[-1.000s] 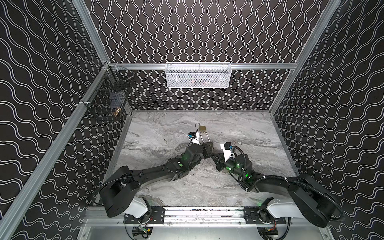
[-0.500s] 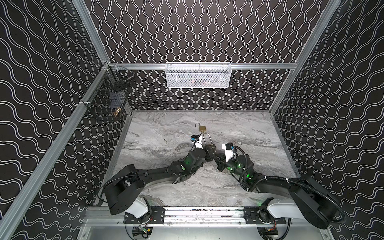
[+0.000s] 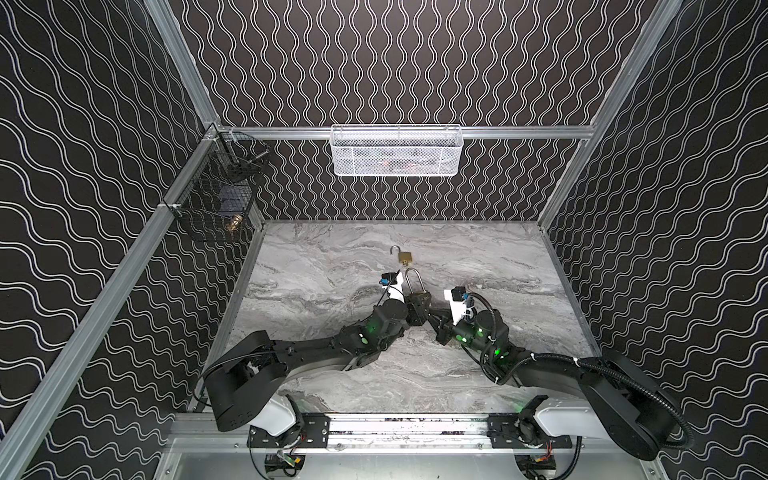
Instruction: Unlock with the key
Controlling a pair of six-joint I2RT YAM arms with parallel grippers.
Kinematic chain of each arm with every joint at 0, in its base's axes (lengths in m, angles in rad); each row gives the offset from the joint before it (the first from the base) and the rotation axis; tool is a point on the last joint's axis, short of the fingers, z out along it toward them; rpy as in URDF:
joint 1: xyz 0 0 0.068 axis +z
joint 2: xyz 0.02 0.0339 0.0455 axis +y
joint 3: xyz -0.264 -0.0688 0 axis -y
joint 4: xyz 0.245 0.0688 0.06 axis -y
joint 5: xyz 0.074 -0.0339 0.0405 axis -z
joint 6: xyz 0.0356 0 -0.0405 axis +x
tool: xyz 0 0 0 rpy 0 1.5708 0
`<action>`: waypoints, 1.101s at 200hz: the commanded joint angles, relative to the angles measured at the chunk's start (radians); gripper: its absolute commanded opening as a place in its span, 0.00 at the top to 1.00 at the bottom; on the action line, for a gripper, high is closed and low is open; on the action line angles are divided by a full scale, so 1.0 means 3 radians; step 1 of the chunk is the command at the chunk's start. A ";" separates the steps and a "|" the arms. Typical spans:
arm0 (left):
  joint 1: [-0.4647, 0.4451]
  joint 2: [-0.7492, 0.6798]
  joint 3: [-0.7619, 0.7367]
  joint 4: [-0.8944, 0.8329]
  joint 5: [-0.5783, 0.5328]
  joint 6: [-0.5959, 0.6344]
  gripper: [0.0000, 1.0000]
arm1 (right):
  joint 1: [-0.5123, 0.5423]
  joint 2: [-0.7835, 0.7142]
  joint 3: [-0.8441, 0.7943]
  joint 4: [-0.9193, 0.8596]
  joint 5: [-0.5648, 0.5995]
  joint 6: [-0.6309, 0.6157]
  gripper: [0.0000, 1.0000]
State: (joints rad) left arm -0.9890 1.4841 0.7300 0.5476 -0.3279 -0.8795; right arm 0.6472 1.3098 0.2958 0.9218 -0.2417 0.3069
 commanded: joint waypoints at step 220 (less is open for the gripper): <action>0.0500 -0.0617 -0.0265 -0.0058 0.0542 0.0591 1.00 | -0.0362 0.0116 -0.0131 0.0939 -0.0887 0.0282 0.50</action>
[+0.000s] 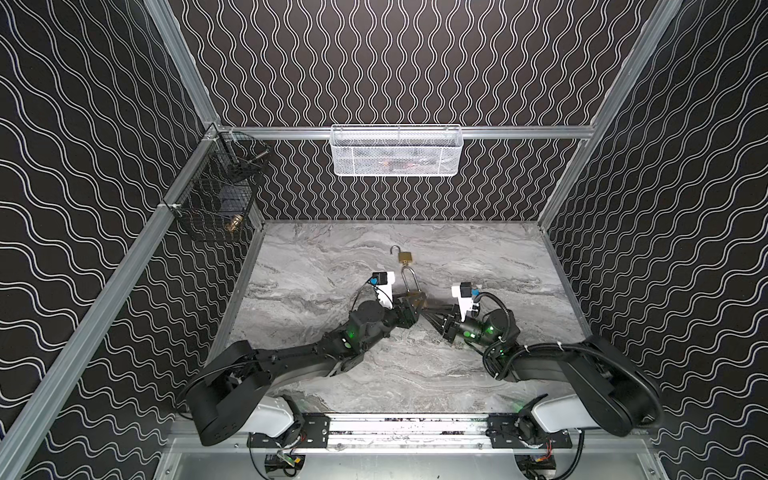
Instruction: Unlock with the key
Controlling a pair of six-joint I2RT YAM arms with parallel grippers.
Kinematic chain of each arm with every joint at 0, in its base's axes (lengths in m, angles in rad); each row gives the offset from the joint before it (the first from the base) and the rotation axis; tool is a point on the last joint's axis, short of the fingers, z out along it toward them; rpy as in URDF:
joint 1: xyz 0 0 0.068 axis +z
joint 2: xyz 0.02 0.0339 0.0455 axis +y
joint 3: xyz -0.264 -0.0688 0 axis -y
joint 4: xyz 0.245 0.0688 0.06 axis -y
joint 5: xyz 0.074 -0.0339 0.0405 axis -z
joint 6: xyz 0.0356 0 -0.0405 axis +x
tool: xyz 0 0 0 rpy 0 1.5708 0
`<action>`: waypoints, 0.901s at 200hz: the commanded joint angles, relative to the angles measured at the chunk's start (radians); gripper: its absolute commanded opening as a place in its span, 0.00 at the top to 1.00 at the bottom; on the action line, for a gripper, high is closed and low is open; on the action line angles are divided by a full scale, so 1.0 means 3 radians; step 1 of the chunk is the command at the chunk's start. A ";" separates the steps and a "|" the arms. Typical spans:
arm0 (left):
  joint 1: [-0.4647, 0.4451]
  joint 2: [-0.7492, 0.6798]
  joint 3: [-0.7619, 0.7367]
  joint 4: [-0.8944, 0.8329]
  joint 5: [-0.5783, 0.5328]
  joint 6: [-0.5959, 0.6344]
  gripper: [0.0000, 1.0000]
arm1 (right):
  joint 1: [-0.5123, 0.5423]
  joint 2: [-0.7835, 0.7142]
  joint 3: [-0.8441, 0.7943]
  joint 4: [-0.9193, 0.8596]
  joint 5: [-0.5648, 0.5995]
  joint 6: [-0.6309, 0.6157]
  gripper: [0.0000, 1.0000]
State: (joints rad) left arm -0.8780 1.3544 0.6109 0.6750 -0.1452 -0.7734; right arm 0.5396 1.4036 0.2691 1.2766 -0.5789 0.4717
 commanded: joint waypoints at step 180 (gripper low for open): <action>0.0294 -0.0593 0.0223 -0.1587 0.1430 0.1697 1.00 | -0.0053 -0.0697 0.0858 -0.1760 0.0517 -0.0372 0.10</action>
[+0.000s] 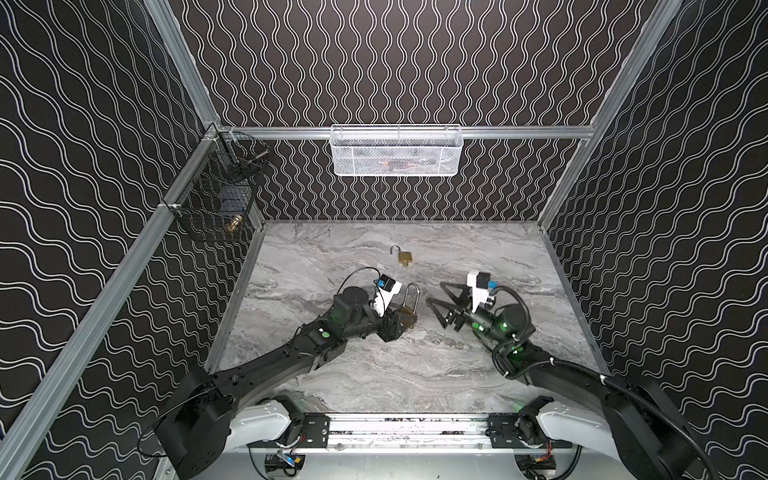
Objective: Unlock with the key
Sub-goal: 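Move the right gripper back toward the key in the padlock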
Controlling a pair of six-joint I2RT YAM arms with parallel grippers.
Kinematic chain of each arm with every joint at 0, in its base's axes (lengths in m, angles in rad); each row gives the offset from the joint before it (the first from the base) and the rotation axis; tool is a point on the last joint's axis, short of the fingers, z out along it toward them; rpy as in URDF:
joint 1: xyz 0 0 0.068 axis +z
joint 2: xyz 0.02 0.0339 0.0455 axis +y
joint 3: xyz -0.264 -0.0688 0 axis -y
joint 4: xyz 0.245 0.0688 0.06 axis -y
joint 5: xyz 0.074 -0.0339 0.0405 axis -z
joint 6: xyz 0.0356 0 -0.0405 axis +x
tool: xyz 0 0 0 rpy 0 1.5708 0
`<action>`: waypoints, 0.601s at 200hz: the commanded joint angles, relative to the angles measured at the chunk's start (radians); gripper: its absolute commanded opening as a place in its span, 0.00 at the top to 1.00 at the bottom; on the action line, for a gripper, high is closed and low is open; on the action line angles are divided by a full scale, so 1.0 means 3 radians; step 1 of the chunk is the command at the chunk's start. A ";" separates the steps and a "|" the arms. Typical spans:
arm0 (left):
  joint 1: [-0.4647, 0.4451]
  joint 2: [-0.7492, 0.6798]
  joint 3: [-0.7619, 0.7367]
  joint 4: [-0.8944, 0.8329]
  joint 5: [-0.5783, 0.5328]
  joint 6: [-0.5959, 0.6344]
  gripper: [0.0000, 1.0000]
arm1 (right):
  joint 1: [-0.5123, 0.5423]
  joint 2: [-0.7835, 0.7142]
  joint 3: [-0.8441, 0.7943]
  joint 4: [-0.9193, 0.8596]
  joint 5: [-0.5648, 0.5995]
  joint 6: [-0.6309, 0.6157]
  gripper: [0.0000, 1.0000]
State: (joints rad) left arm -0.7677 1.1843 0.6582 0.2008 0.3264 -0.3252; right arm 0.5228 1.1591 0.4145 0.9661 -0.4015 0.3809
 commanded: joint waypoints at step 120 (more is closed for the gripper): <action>-0.0108 -0.0128 -0.0077 0.0053 -0.0725 0.0156 1.00 | 0.0236 0.0602 0.0964 -0.1421 -0.0296 0.0144 0.35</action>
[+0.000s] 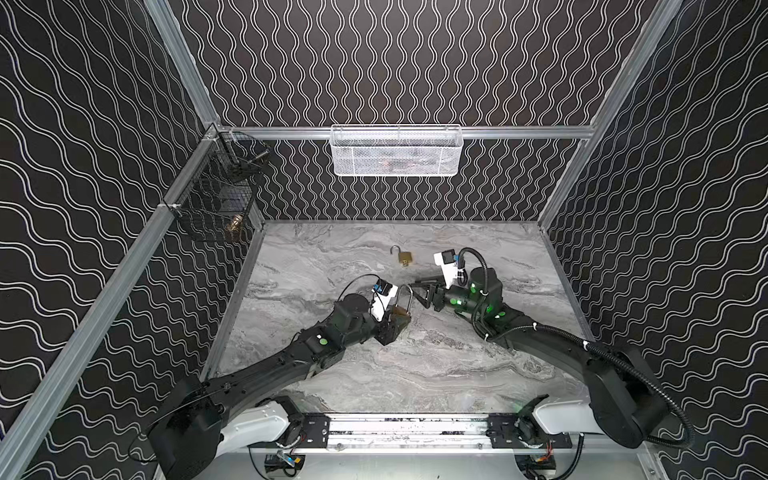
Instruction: Unlock with the key
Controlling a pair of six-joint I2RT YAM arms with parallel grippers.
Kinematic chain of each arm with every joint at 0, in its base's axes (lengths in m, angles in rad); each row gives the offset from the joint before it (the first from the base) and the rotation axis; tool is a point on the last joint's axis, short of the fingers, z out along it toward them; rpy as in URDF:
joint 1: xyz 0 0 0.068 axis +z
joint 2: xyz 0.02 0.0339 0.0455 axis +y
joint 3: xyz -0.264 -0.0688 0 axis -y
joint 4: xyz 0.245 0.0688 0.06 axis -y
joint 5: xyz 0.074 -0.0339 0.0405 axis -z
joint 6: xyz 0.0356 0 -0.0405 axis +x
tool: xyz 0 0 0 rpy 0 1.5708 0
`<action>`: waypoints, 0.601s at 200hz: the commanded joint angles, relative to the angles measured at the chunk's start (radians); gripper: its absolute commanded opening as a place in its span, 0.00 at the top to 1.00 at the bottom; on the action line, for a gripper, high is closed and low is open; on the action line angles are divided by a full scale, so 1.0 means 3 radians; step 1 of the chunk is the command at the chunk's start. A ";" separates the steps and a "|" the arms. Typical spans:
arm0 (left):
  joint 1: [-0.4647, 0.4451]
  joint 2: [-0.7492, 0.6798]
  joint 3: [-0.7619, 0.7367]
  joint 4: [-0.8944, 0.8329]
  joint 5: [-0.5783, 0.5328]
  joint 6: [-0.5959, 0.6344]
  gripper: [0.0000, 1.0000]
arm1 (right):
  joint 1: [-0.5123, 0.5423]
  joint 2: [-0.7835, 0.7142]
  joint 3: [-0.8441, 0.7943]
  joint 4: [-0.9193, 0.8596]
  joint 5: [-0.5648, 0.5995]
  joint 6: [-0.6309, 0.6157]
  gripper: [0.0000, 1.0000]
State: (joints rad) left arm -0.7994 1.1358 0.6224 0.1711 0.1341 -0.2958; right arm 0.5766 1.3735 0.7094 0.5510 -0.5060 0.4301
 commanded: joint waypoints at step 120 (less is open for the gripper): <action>0.0000 0.0059 0.0037 0.0266 -0.0009 0.0006 1.00 | 0.0069 -0.0232 -0.0112 0.0166 0.0148 0.0011 0.31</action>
State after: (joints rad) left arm -0.7994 1.1618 0.6247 0.1722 0.1162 -0.2882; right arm 0.5934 1.2739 0.6472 0.5579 -0.4175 0.4263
